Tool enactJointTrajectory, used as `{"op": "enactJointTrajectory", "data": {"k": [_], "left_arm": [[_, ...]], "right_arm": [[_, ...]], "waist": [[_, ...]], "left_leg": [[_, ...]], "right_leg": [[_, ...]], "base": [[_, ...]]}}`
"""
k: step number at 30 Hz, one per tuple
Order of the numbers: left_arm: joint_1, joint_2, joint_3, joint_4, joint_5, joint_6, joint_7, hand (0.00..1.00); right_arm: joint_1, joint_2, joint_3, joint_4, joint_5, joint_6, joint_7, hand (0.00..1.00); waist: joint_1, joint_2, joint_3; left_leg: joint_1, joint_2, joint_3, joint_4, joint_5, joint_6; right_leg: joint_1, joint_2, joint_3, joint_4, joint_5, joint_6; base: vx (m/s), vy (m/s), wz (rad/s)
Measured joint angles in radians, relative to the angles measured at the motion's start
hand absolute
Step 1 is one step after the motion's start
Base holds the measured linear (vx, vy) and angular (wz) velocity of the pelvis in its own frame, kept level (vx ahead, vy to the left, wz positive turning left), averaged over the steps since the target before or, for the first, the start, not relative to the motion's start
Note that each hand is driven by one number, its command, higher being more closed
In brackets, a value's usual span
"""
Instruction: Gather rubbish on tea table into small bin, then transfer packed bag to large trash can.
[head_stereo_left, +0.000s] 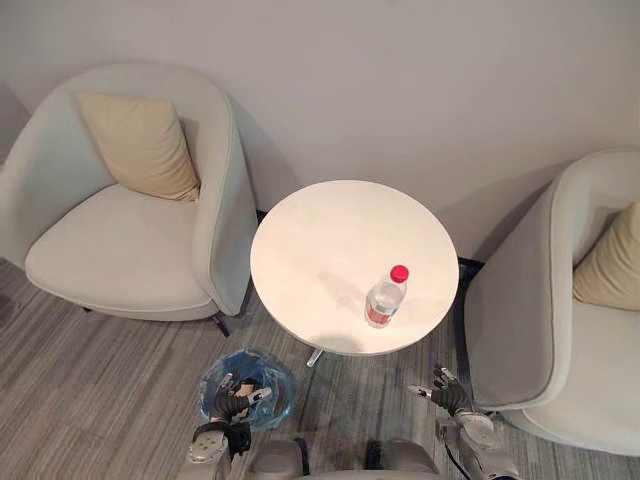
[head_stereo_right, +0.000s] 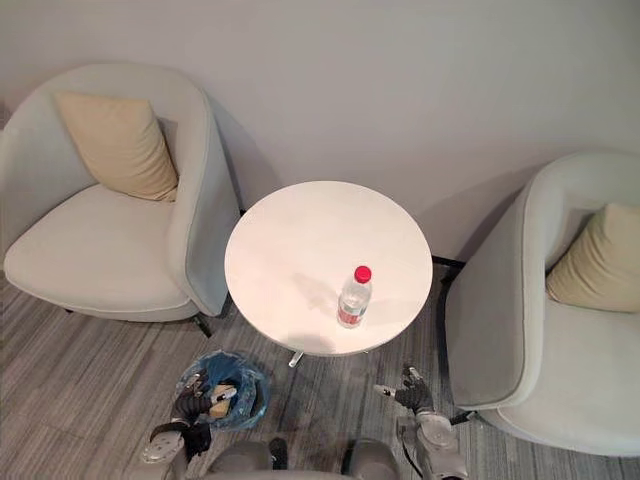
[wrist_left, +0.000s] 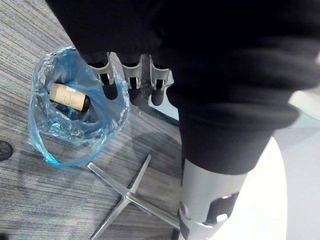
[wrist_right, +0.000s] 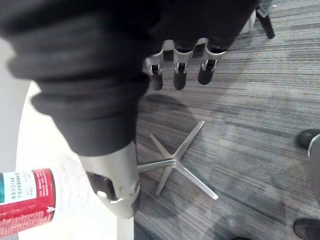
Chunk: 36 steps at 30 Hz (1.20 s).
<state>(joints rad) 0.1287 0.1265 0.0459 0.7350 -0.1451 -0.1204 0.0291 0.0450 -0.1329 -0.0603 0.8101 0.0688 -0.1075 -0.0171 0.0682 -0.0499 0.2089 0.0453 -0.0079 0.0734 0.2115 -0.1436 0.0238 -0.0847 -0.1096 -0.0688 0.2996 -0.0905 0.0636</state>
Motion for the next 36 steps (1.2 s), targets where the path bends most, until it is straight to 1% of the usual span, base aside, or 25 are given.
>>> {"op": "enactJointTrajectory", "data": {"k": [2, 3, 4, 5, 8, 12, 16, 20, 23, 26, 31, 36], "left_arm": [[0.010, -0.023, -0.004, 0.007, 0.000, -0.003, -0.001, 0.00], [0.021, -0.030, -0.004, 0.011, 0.000, -0.003, 0.000, 0.00], [0.029, -0.032, -0.004, 0.013, 0.000, -0.003, 0.000, 0.00], [0.033, -0.033, 0.000, 0.014, 0.000, -0.003, 0.000, 0.00], [0.029, -0.036, 0.000, 0.023, 0.000, -0.002, -0.002, 0.00], [0.026, -0.037, -0.003, 0.023, 0.000, -0.003, -0.002, 0.00], [0.030, -0.037, -0.008, 0.023, 0.000, -0.003, -0.003, 0.00], [0.038, -0.036, -0.016, 0.023, 0.000, -0.003, -0.004, 0.00], [0.048, -0.036, -0.018, 0.021, 0.001, -0.003, -0.005, 0.00], [0.048, -0.034, -0.038, 0.021, 0.001, -0.003, -0.006, 0.00], [0.054, -0.034, -0.043, 0.021, 0.002, -0.006, -0.007, 0.00], [0.072, -0.034, -0.049, 0.022, 0.003, -0.007, -0.008, 0.00]], "right_arm": [[0.012, -0.012, -0.001, 0.002, 0.000, 0.002, -0.001, 0.00], [0.013, -0.013, -0.001, -0.001, 0.000, 0.002, -0.001, 0.00], [0.013, -0.012, -0.001, -0.005, 0.000, 0.002, -0.001, 0.00], [0.016, -0.012, -0.001, -0.014, 0.000, 0.000, -0.001, 0.00], [0.045, -0.012, -0.003, -0.062, 0.000, -0.001, -0.006, 0.00], [0.095, -0.013, -0.003, -0.140, -0.001, -0.004, -0.006, 0.00], [0.111, -0.013, -0.003, -0.192, -0.014, -0.005, -0.007, 0.00], [0.126, -0.013, -0.003, -0.279, -0.047, -0.006, -0.007, 0.00], [0.142, -0.013, -0.004, -0.358, -0.074, -0.030, -0.007, 0.00], [0.144, -0.018, -0.005, -0.406, -0.079, -0.042, -0.006, 0.00], [0.138, -0.018, 0.000, -0.456, -0.080, -0.049, -0.004, 0.00], [0.137, -0.038, 0.027, -0.480, -0.082, -0.063, -0.003, 0.00]], "waist": [[0.004, 0.032, -0.017], [0.003, 0.041, -0.022], [0.003, 0.057, -0.031], [0.003, 0.058, -0.032], [0.001, 0.047, -0.031], [0.000, 0.038, -0.037], [0.001, 0.038, -0.038], [0.000, 0.039, -0.040], [0.000, 0.040, -0.045], [-0.003, 0.040, -0.046], [0.001, 0.038, -0.054], [0.000, 0.037, -0.056]], "left_leg": [[0.001, 0.027, -0.016, -0.008, 0.002, -0.018], [0.002, 0.043, -0.018, -0.020, -0.001, -0.026], [0.004, 0.048, -0.019, -0.029, 0.000, -0.033], [0.003, 0.063, -0.019, -0.039, 0.001, -0.040], [0.017, 0.076, -0.029, -0.049, 0.004, -0.049], [0.034, 0.075, -0.035, -0.064, 0.008, -0.056], [0.033, 0.071, -0.041, -0.070, 0.010, -0.056], [0.033, 0.058, -0.047, -0.072, 0.012, -0.055], [0.033, 0.051, -0.050, -0.074, 0.015, -0.051], [0.038, 0.042, -0.069, -0.075, 0.020, -0.045], [0.042, 0.040, -0.074, -0.077, 0.021, -0.045], [0.055, 0.039, -0.082, -0.112, 0.042, -0.049]], "right_leg": [[0.032, 0.020, -0.013, -0.063, 0.018, -0.012], [0.048, 0.038, -0.016, -0.102, 0.036, -0.019], [0.064, 0.054, -0.017, -0.146, 0.058, -0.025], [0.086, 0.074, -0.017, -0.204, 0.087, -0.034], [0.120, 0.088, -0.026, -0.250, 0.104, -0.043], [0.146, 0.089, -0.035, -0.283, 0.118, -0.041], [0.157, 0.083, -0.039, -0.310, 0.133, -0.037], [0.172, 0.076, -0.040, -0.338, 0.147, -0.032], [0.173, 0.075, -0.044, -0.339, 0.147, -0.032], [0.193, 0.071, -0.062, -0.351, 0.149, -0.028], [0.202, 0.070, -0.064, -0.358, 0.152, -0.026], [0.202, 0.070, -0.070, -0.361, 0.153, -0.028]], "base": [[0.16, -0.145, 0.16], [0.13, -0.117, -0.08], [0.10, -0.109, -0.14], [0.05, -0.076, -0.12], [0.04, -0.087, 0.02], [-0.01, -0.007, 0.03], [-0.02, 0.009, 0.03], [-0.02, 0.025, 0.05], [-0.01, 0.005, 0.03], [-0.02, 0.000, 0.18], [-0.04, 0.002, 0.05], [-0.03, -0.014, 0.03]]}}
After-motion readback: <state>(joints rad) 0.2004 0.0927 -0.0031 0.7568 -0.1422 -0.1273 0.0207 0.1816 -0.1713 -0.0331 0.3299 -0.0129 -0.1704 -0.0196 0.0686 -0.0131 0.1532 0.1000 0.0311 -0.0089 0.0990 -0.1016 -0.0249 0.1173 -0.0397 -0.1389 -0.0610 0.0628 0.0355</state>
